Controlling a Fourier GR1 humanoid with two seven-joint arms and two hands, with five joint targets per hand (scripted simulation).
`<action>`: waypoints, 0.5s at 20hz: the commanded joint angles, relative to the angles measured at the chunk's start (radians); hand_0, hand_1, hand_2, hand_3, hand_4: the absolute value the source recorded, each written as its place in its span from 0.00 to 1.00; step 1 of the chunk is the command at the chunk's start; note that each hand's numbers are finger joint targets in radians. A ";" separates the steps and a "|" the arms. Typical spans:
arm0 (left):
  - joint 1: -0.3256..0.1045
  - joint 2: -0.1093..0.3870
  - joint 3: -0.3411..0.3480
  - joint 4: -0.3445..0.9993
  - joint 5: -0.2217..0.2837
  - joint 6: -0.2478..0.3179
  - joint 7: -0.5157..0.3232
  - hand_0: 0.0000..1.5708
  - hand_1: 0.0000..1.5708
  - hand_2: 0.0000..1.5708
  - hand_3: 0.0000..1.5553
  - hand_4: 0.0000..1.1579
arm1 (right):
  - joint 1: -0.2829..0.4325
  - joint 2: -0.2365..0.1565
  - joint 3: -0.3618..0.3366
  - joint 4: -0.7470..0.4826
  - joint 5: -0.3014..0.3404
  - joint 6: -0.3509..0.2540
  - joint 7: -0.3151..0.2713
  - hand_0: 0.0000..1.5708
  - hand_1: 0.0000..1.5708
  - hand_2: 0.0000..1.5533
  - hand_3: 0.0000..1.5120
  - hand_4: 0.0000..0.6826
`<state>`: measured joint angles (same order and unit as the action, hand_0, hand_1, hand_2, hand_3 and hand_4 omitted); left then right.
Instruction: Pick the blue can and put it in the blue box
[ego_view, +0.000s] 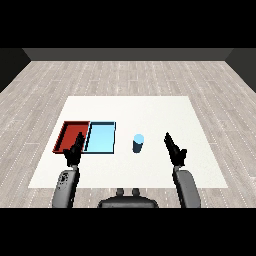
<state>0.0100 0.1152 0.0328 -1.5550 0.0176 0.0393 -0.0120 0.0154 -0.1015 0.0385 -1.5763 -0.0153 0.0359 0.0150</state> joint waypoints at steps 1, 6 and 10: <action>-0.009 -0.009 0.009 -0.004 -0.009 -0.016 0.003 0.00 0.00 0.00 0.00 0.00 | -0.028 0.017 -0.017 0.013 0.020 -0.005 0.002 0.00 0.00 0.00 0.00 0.00; 0.008 0.019 -0.003 -0.081 0.016 -0.073 0.020 0.00 0.00 0.00 0.00 0.00 | -0.157 0.038 -0.037 0.070 0.070 -0.094 0.014 0.00 0.00 0.00 0.00 0.00; -0.056 -0.052 -0.004 -0.107 0.060 -0.092 -0.295 0.00 0.00 0.00 0.00 0.00 | -0.151 0.078 -0.048 -0.001 -0.092 0.031 -0.160 0.00 0.00 0.00 0.00 0.00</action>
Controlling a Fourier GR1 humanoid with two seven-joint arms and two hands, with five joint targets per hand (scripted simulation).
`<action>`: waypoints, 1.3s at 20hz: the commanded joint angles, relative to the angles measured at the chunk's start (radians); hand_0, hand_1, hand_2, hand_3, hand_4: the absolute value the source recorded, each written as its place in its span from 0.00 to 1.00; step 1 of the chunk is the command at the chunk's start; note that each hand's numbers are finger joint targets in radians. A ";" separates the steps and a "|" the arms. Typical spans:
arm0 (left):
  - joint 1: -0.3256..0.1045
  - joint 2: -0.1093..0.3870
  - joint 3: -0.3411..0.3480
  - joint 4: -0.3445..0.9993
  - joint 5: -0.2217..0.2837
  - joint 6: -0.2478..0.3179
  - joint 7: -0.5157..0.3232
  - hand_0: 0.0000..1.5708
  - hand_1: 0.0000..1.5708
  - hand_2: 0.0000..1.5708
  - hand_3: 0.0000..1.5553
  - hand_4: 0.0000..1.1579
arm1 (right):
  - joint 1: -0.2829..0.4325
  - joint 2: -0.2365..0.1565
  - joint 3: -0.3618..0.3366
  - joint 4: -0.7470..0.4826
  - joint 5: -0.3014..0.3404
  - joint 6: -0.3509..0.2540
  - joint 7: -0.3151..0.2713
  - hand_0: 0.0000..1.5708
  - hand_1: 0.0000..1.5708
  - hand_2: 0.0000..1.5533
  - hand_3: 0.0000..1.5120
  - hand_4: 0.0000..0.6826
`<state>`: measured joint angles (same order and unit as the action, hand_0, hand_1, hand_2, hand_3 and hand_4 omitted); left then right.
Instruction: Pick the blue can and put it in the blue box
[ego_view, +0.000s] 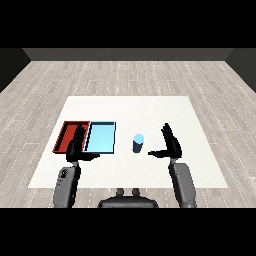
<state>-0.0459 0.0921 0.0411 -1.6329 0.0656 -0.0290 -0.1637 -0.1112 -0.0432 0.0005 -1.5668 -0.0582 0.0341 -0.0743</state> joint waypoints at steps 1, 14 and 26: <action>0.051 0.006 0.029 -0.012 0.054 -0.081 -0.215 0.00 0.00 0.00 0.00 0.00 | -0.054 0.004 -0.039 0.040 -0.067 0.053 -0.100 0.00 0.00 0.00 0.00 0.00; -0.045 -0.020 0.030 -0.014 0.045 -0.049 -0.143 0.00 0.00 0.00 0.00 0.00 | -0.034 -0.006 -0.044 0.096 -0.094 0.113 -0.160 0.00 0.00 0.00 0.00 0.00; 0.030 -0.015 0.045 -0.076 0.058 -0.068 -0.155 0.00 0.00 0.00 0.00 0.00 | -0.099 0.043 0.042 0.095 -0.138 0.006 -0.048 0.00 0.00 0.00 0.00 0.00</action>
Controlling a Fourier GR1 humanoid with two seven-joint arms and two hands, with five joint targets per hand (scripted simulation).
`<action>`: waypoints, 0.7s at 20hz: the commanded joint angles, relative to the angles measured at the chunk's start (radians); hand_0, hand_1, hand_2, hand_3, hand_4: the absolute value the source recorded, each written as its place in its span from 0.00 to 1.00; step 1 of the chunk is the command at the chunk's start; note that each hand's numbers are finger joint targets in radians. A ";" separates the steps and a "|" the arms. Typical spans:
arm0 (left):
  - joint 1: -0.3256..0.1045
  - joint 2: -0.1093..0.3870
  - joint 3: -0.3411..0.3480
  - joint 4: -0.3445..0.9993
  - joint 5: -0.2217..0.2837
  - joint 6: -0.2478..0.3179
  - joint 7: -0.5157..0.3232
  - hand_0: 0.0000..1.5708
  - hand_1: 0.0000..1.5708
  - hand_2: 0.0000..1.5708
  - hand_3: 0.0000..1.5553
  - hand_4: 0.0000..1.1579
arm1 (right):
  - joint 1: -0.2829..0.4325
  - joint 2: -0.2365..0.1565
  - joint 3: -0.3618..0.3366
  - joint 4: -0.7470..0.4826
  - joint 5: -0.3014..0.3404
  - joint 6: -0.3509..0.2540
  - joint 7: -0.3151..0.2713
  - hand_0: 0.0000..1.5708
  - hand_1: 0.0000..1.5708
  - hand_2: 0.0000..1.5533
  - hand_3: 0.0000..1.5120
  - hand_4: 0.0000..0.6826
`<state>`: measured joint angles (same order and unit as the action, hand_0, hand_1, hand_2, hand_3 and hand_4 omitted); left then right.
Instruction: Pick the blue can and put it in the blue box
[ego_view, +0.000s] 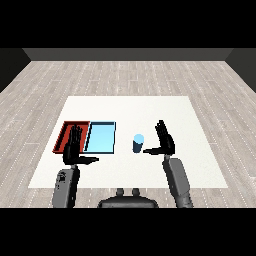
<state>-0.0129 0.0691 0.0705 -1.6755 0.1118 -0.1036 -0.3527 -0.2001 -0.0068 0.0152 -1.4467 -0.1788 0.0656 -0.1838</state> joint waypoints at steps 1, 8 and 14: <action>-0.021 0.050 0.075 0.066 0.054 -0.057 -0.045 0.00 0.00 0.00 0.00 0.00 | -0.013 0.006 0.012 0.114 -0.014 -0.021 -0.083 0.00 0.00 0.00 0.00 0.00; 0.057 -0.018 0.000 0.011 -0.011 -0.013 -0.071 0.00 0.00 0.00 0.00 0.00 | -0.026 0.007 0.094 0.124 -0.112 -0.109 -0.061 0.00 0.00 0.00 0.00 0.00; 0.025 -0.003 0.028 0.040 0.025 -0.036 -0.056 0.00 0.00 0.00 0.00 0.00 | -0.068 0.007 0.140 0.241 -0.185 -0.121 -0.146 0.00 0.00 0.00 0.00 0.00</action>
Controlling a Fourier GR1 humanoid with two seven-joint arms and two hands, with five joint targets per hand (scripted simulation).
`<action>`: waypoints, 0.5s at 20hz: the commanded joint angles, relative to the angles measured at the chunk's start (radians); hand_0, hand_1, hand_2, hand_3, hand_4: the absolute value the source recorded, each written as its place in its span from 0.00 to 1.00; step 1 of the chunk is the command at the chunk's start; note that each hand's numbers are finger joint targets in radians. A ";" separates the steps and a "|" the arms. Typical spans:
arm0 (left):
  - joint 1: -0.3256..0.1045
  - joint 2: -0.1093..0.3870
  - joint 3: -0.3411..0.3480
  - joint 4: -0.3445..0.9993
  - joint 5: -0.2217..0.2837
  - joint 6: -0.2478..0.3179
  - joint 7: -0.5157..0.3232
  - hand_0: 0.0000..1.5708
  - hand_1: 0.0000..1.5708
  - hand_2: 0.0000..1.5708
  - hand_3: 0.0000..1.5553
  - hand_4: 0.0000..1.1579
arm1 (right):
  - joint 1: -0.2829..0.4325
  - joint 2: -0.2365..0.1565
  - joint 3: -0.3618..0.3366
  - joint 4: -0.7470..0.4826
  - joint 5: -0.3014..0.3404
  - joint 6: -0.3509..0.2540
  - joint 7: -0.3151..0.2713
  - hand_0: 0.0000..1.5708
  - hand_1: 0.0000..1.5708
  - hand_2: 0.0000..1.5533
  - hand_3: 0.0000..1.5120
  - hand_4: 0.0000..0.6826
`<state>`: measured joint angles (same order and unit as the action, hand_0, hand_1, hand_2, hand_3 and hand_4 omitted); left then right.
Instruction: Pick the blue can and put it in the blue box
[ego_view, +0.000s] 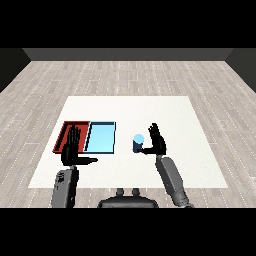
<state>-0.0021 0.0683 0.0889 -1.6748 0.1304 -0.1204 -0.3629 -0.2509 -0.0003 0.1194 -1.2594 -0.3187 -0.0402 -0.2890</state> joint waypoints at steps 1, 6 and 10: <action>-0.053 0.005 0.006 0.003 -0.011 0.028 0.047 0.00 0.00 0.00 0.00 0.00 | -0.024 0.000 0.026 0.100 -0.037 -0.001 -0.050 0.00 0.00 0.00 0.00 0.00; 0.008 -0.005 -0.011 -0.023 -0.015 0.003 0.010 0.00 0.00 0.00 0.00 0.00 | 0.027 0.000 0.071 0.078 -0.055 -0.019 -0.084 0.00 0.00 0.00 0.00 0.00; 0.009 -0.009 0.007 -0.001 -0.009 0.011 -0.008 0.00 0.00 0.00 0.00 0.00 | -0.077 0.000 0.144 0.196 -0.129 -0.102 -0.137 0.00 0.00 0.00 0.00 0.00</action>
<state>-0.0103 0.0659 0.0914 -1.6813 0.1279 -0.1139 -0.3471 -0.2944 -0.0001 0.2063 -1.1135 -0.4027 -0.0933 -0.3943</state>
